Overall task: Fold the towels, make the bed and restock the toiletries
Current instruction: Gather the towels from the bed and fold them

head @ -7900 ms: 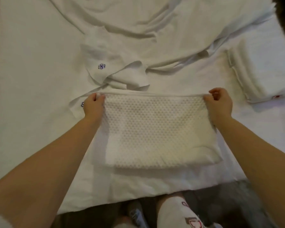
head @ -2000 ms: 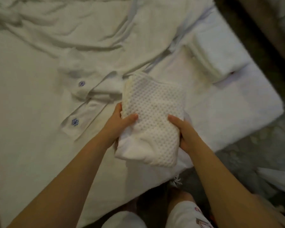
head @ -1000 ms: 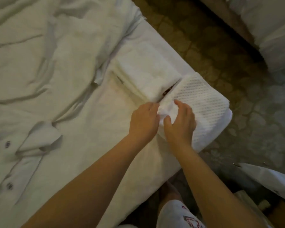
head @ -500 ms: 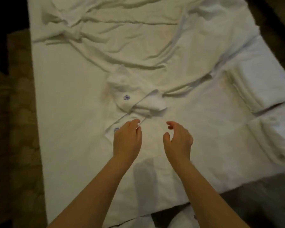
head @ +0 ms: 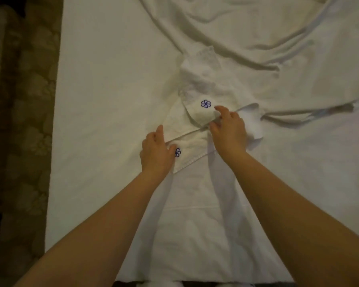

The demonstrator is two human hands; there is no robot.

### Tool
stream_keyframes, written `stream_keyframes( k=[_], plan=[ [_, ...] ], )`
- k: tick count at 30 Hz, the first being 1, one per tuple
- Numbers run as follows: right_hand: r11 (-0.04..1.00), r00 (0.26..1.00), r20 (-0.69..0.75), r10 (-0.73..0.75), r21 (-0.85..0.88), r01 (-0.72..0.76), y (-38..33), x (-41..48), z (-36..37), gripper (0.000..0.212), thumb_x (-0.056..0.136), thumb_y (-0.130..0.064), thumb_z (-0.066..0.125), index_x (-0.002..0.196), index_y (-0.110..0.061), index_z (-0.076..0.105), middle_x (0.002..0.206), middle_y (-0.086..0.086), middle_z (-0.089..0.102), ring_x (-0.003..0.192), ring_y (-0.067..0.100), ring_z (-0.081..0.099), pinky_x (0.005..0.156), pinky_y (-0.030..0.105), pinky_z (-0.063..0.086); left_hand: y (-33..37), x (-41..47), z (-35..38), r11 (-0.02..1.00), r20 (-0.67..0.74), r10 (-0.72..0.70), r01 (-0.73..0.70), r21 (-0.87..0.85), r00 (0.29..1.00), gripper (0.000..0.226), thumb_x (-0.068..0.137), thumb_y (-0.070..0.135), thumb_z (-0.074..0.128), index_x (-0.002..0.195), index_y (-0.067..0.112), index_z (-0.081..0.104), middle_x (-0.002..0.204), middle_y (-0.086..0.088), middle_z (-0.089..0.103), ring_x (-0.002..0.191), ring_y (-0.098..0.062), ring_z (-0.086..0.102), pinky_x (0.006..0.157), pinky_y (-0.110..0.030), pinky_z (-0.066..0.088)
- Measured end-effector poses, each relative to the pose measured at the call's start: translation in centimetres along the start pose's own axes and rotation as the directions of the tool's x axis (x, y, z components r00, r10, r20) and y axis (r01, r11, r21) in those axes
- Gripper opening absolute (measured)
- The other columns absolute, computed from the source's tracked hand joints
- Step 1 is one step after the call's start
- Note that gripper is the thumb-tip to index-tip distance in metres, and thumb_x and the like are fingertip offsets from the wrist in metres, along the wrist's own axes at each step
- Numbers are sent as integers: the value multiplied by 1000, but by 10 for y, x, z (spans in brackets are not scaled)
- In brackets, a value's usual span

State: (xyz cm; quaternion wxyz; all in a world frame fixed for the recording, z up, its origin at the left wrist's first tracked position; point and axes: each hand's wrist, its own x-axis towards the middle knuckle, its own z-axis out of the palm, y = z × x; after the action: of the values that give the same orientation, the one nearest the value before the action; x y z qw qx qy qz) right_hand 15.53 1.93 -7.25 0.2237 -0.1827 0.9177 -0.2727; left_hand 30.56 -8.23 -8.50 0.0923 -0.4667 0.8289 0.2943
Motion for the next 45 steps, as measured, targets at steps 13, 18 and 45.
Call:
stream_keyframes(
  k=[13,18,45],
  plan=[
    [389,967,-12,253,917,-91,-103,-23,-98,26,90,4,48,99,-9,69,90,5,70,84,13,67,77,23,55,75,-19,-83,905,-190,363,-393,-159,912,82,85,37,67,150,25,19,147,-13,29,130,-27,34,104,-37,34],
    [165,1000,-24,-5,986,25,-161,-110,-197,48,80,25,32,101,-4,64,77,3,72,79,14,69,82,24,56,160,-66,-159,722,-461,559,-678,-138,689,63,84,39,57,140,16,39,140,-19,43,126,-33,42,101,-41,37],
    [720,804,-590,-73,527,452,-29,-346,-403,27,94,-31,57,72,-16,63,66,-2,60,70,18,59,73,40,53,178,-351,-132,768,236,529,-341,-542,815,16,93,13,54,97,23,67,100,-2,70,94,-19,66,91,-35,51]
  ],
)
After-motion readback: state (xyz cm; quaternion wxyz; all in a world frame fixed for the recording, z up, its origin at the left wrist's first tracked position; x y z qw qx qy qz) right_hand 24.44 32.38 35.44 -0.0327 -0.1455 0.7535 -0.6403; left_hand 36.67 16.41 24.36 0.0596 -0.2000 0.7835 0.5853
